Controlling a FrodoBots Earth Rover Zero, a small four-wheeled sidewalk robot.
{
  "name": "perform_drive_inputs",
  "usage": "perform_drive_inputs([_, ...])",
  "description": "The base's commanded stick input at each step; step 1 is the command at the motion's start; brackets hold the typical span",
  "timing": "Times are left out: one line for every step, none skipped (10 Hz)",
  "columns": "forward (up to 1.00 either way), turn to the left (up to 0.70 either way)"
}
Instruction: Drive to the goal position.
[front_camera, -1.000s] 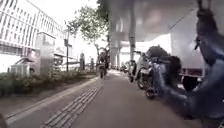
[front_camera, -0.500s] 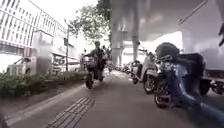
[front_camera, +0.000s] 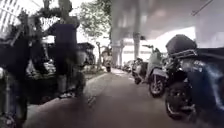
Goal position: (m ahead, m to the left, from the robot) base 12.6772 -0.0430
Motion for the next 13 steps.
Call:
perform_drive_inputs([0.7,0.0])
perform_drive_inputs([0.7,0.0])
perform_drive_inputs([0.7,0.0])
perform_drive_inputs([0.7,0.0])
perform_drive_inputs([0.7,0.0])
perform_drive_inputs([0.7,0.0])
perform_drive_inputs([0.7,0.0])
perform_drive_inputs([0.7,0.0])
perform_drive_inputs([0.7,0.0])
perform_drive_inputs([0.7,0.0])
perform_drive_inputs([0.7,0.0])
perform_drive_inputs([0.7,0.0])
perform_drive_inputs([0.7,0.0])
